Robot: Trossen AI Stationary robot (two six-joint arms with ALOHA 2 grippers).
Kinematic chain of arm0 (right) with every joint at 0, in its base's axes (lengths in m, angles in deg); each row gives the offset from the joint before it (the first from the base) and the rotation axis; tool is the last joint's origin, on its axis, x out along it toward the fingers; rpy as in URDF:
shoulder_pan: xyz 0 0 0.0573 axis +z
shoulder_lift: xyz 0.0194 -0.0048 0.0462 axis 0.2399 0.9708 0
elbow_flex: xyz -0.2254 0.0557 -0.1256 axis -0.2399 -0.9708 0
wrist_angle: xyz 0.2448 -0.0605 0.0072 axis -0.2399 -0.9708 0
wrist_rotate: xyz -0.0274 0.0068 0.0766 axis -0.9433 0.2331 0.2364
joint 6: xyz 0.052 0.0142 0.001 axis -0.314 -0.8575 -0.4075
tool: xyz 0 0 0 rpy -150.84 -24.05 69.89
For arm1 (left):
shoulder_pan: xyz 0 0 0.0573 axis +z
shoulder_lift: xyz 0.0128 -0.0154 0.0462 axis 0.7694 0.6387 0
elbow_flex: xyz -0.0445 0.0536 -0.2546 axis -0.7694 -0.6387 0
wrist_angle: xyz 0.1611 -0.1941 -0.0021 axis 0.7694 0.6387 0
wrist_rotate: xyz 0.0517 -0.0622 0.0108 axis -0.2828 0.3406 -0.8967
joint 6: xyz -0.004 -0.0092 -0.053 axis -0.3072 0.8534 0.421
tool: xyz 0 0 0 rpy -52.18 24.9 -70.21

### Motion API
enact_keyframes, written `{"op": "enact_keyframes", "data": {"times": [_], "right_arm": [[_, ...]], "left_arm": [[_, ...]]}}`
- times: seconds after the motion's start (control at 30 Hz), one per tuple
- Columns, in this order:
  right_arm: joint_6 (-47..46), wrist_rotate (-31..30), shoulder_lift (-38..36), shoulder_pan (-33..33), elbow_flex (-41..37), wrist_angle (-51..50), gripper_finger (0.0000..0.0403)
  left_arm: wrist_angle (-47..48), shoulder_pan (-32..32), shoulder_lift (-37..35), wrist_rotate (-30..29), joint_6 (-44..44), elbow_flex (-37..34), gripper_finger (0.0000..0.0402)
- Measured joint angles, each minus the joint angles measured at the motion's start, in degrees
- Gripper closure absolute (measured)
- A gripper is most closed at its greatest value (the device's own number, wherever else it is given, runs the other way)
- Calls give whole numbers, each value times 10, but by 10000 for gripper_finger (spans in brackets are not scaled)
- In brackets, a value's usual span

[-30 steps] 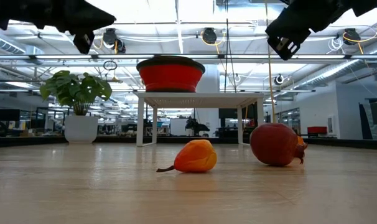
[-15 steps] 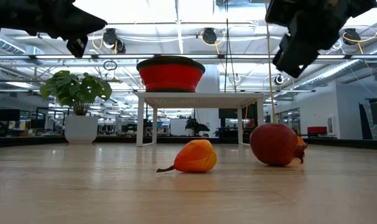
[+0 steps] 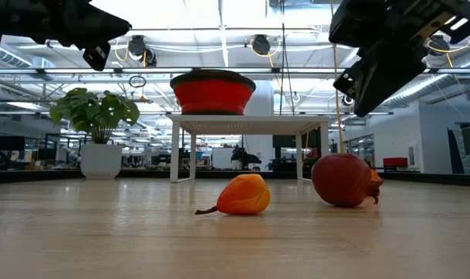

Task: Pick & Place Fruit
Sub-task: Put the orange into the red strainer bowl

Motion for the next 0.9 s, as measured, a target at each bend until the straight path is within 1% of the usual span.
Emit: {"op": "enact_keyframes", "data": {"times": [0.17,0.27,0.37,0.5,0.7,0.8,0.9], "right_arm": [[40,2,0,-8,0,-3,390],[70,15,0,-8,0,-3,368],[83,15,0,-8,0,-3,327],[105,15,0,-8,-1,-3,261],[108,12,6,-26,-1,-3,165],[109,12,15,-40,-1,-2,127],[111,12,30,-54,-1,-3,102]], "left_arm": [[1,0,0,-6,0,0,382],[1,0,0,-6,0,0,382],[1,0,0,-6,1,0,382],[1,0,0,-8,1,0,382],[2,0,0,-31,-4,0,382],[4,0,0,-42,-5,0,382],[4,0,0,-51,-4,0,382]]}}
